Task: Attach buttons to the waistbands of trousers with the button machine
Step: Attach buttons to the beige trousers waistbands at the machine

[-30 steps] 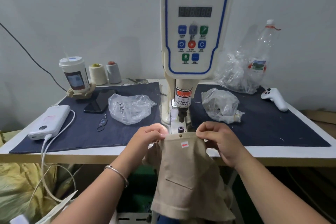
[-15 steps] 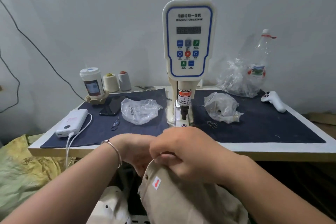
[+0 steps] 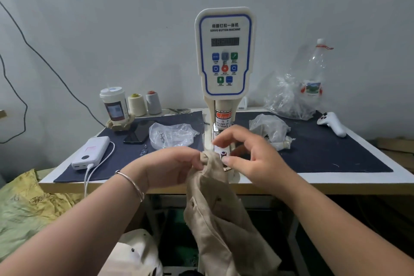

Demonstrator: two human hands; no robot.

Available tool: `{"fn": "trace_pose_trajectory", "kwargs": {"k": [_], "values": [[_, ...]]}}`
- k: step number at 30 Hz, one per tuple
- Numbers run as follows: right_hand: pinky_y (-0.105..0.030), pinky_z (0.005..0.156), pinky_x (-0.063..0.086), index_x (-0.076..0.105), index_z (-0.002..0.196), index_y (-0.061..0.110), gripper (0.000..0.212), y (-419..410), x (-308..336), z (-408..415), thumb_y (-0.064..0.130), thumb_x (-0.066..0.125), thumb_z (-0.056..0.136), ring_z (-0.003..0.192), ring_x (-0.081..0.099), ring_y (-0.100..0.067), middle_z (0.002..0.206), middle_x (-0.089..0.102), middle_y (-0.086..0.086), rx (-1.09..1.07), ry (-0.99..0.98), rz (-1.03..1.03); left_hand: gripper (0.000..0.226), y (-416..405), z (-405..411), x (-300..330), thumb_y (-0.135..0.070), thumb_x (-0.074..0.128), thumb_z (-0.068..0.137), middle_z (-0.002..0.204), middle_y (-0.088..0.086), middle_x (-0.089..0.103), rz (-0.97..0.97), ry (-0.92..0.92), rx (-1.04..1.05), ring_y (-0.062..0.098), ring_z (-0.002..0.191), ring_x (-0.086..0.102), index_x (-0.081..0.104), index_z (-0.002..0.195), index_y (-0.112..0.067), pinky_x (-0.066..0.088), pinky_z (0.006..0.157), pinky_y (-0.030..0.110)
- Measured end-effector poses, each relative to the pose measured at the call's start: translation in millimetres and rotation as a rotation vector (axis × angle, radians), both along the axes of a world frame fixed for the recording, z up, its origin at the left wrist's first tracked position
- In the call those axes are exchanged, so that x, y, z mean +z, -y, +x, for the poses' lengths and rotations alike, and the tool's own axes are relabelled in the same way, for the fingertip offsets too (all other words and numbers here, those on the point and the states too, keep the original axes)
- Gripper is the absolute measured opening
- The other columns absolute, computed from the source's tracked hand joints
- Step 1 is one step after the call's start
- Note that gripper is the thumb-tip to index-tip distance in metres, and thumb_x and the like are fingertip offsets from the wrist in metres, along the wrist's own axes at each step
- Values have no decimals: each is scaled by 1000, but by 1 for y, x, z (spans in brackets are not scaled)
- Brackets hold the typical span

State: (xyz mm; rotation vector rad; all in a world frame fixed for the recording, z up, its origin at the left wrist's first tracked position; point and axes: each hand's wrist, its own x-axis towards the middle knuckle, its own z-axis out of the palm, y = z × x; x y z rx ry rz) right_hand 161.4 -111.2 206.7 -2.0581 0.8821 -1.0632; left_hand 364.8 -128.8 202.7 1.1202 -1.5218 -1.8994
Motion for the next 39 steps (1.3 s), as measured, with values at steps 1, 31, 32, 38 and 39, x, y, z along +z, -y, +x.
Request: {"fn": "trace_pose_trajectory", "kwargs": {"k": [1,31,32,38,39], "values": [[-35,93,49,60,113,15,31,6,-4,-5,1,66,86,104,58,-7,109,62,2,-2,-1,104,16,0,3,4,-13,62,55,69,4,64,-25,-48,25,13,56,59,70,68,-10,51,61,22],[-27,73,46,63,89,6,15,10,-11,3,15,74,83,73,54,-15,80,58,-25,31,154,189,28,-21,-7,-15,-38,72,84,94,3,74,-807,181,320,19,93,70,71,98,-13,56,85,37],[-29,74,46,64,89,5,17,9,-11,2,15,75,82,74,55,-16,82,58,-27,39,151,192,29,-20,-5,-20,-36,73,85,98,6,74,-728,113,292,23,99,69,70,100,-11,55,92,40],[-33,75,49,69,89,1,17,10,-6,-2,4,78,75,77,58,-19,80,63,-14,90,188,256,19,-20,-8,-29,-25,71,79,88,3,59,-378,-206,72,15,85,57,60,86,-12,45,80,24],[-34,75,49,70,89,4,18,11,-6,-2,4,80,73,77,57,-19,79,62,-15,81,176,257,21,-20,-9,-29,-22,72,78,85,4,57,-377,-198,68,14,82,54,58,84,-9,43,77,23]]}}
